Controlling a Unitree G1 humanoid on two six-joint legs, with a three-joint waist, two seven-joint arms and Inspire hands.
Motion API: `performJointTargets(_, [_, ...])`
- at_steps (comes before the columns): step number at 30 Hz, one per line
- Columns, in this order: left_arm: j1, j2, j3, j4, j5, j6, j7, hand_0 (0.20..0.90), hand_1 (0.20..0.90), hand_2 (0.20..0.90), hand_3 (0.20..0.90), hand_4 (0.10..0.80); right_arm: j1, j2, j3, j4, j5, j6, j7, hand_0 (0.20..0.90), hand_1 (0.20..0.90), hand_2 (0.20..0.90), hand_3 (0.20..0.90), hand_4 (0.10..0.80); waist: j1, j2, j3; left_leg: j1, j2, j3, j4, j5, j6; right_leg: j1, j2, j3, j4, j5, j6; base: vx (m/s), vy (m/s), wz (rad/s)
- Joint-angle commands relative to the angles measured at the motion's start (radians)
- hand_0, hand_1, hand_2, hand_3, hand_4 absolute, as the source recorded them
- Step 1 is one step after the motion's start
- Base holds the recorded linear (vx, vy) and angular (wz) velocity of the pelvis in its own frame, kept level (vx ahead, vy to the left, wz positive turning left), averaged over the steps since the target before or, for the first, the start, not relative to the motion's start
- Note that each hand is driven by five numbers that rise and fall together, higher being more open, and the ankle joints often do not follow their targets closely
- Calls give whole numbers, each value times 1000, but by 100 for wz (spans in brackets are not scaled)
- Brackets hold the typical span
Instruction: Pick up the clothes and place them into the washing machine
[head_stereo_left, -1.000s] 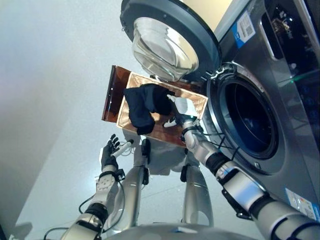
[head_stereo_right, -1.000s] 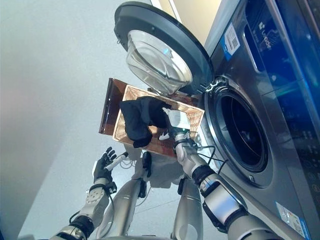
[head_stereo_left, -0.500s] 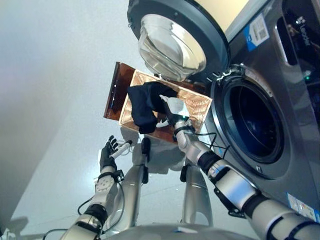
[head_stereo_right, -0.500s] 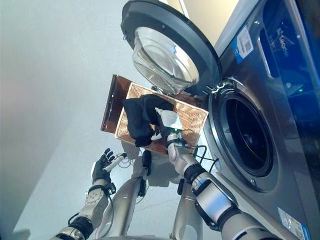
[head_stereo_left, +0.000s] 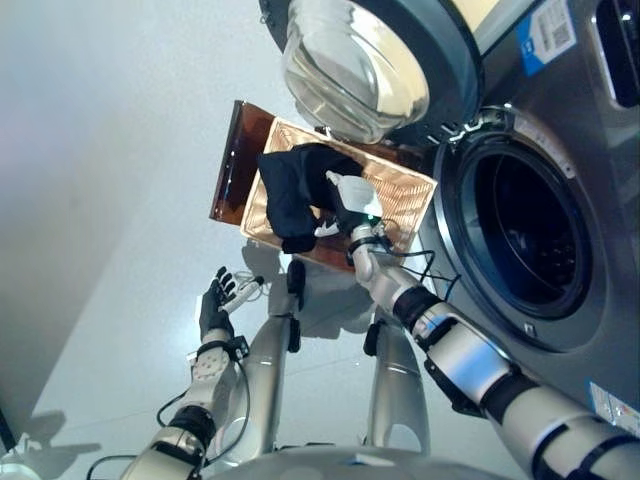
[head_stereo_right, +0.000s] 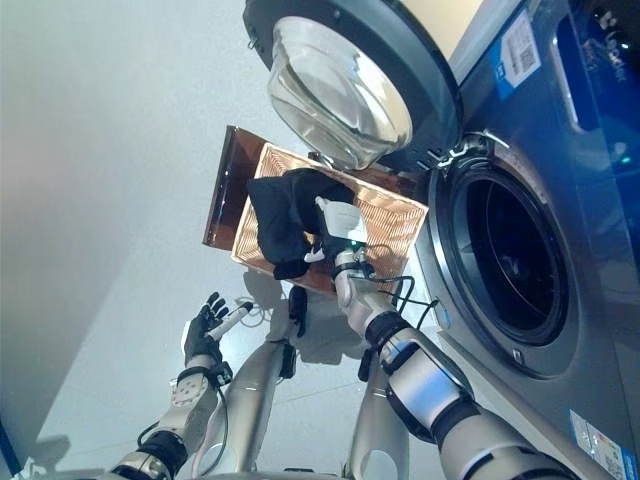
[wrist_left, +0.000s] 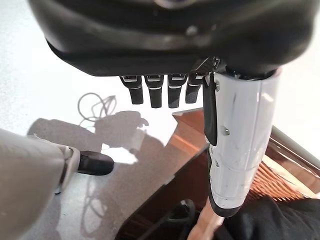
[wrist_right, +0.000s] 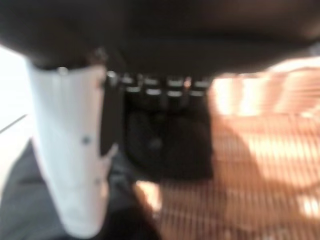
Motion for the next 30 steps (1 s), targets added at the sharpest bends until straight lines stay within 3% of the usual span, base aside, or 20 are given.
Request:
performJointTargets(1, [7, 50, -19, -64, -2, -57, 32, 900, 900, 900, 900, 800, -155, 39, 15, -51, 6, -34, -33, 900, 900, 900, 900, 800, 30, 52, 31, 3, -6, -27, -199, 133, -64, 6, 24, -30, 48, -37, -14, 0, 0, 0])
performJointTargets(30, [-1, 16, -22, 24, 4, -49, 59, 900, 900, 900, 900, 800, -28, 39, 19, -120, -17, -42, -76, 900, 900, 900, 900, 800, 3, 34, 18, 19, 2, -21, -190, 116, -62, 20, 33, -26, 65, -60, -17, 3, -1, 0])
